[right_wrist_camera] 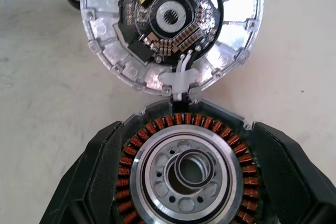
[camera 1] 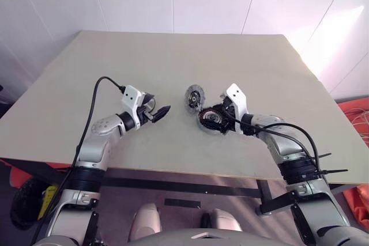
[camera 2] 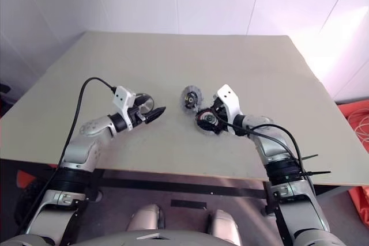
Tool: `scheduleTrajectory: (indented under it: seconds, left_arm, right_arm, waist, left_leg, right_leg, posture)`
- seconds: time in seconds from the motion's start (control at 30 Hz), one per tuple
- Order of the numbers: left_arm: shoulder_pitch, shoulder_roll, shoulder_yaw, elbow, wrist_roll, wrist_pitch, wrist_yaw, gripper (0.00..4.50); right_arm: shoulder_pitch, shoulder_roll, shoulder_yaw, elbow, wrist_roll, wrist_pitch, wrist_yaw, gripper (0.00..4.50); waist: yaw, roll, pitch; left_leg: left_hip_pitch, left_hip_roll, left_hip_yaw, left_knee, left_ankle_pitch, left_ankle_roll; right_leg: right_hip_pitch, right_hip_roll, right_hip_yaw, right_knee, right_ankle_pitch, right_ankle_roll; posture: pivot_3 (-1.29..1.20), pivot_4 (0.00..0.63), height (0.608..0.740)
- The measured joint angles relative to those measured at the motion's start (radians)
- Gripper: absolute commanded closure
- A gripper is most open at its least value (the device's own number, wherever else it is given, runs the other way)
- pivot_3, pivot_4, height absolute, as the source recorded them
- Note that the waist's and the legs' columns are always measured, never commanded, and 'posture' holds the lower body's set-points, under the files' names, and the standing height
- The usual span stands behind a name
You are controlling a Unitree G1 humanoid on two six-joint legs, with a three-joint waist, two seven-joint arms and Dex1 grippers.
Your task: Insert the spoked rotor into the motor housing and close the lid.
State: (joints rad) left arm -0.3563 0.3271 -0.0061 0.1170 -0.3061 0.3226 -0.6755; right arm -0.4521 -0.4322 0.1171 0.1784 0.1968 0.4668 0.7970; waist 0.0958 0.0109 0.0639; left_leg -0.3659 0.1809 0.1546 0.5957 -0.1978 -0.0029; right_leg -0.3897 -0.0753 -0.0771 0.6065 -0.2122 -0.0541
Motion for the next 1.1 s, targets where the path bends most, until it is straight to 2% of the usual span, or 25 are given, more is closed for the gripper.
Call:
scheduleTrajectory:
  seconds: [0.3,0.4,0.5,0.67,0.77,0.97,1.0,1.1]
  left_arm:
    - [0.0,0.0,0.0,0.004,0.002,-0.008,0.0,0.0]
    - [0.0,0.0,0.0,0.006,0.003,-0.009,0.0,0.0]
    - [0.0,0.0,0.0,0.007,0.003,-0.009,0.0,0.0]
    - [0.0,0.0,0.0,0.012,0.005,-0.009,0.0,0.0]
    - [0.0,0.0,0.0,0.014,0.006,-0.011,0.0,0.0]
    - [0.0,0.0,0.0,0.017,0.012,-0.018,0.0,0.0]
    - [0.0,0.0,0.0,0.017,0.013,-0.018,0.0,0.0]
    - [0.0,0.0,0.0,0.018,0.014,-0.019,0.0,0.0]
  right_arm:
    - [-0.014,0.003,-0.034,-0.002,0.017,0.011,-0.016,0.03]
    - [-0.014,-0.001,-0.035,-0.002,0.018,0.011,-0.014,0.64]
    - [-0.013,-0.007,-0.035,-0.002,0.016,0.011,-0.014,1.62]
    - [-0.005,-0.021,-0.025,-0.014,0.003,0.011,-0.011,1.62]
    - [-0.005,-0.02,-0.025,-0.014,0.003,0.011,-0.006,2.19]
    - [-0.005,-0.02,-0.024,-0.016,0.001,0.009,0.003,4.32]
    - [-0.005,-0.019,-0.023,-0.016,0.0,0.008,0.003,4.47]
    - [-0.006,-0.018,-0.022,-0.016,-0.002,0.008,0.003,4.47]
  waist:
    - [0.0,0.0,0.0]
    - [0.0,0.0,0.0]
    - [0.0,0.0,0.0]
    - [0.0,0.0,0.0]
    - [0.0,0.0,0.0]
    - [0.0,0.0,0.0]
    - [0.0,0.0,0.0]
    - [0.0,0.0,0.0]
  left_leg:
    - [-0.001,0.0,0.0,0.0,0.0,0.0]
    - [-0.001,0.0,0.0,0.0,0.0,0.0]
    - [-0.001,0.0,0.0,0.0,0.0,0.0]
    - [-0.001,0.0,0.0,0.0,0.0,0.0]
    - [-0.001,0.0,0.0,0.0,0.0,0.0]
    - [-0.001,0.0,0.0,0.0,0.0,0.0]
    - [-0.001,0.0,0.0,0.0,0.0,0.0]
    - [-0.001,0.0,0.0,0.0,0.0,0.0]
  right_leg:
    - [0.0,0.0,0.0,0.0,0.002,-0.003]
    - [0.0,0.0,0.0,0.0,0.002,-0.003]
    - [0.0,0.0,0.0,0.0,0.001,-0.003]
    - [0.0,0.0,0.0,0.0,0.001,-0.002]
    - [0.0,0.0,0.0,0.0,0.001,-0.002]
    - [0.0,0.0,0.0,0.0,0.002,-0.003]
    - [0.0,0.0,0.0,0.0,0.002,-0.003]
    - [0.0,0.0,0.0,0.0,0.002,-0.003]
  posture:
    - [0.0,0.0,0.74]
    - [0.0,0.0,0.74]
    - [0.0,0.0,0.74]
    - [0.0,0.0,0.74]
    - [0.0,0.0,0.74]
    - [0.0,0.0,0.74]
    - [0.0,0.0,0.74]
    - [0.0,0.0,0.74]
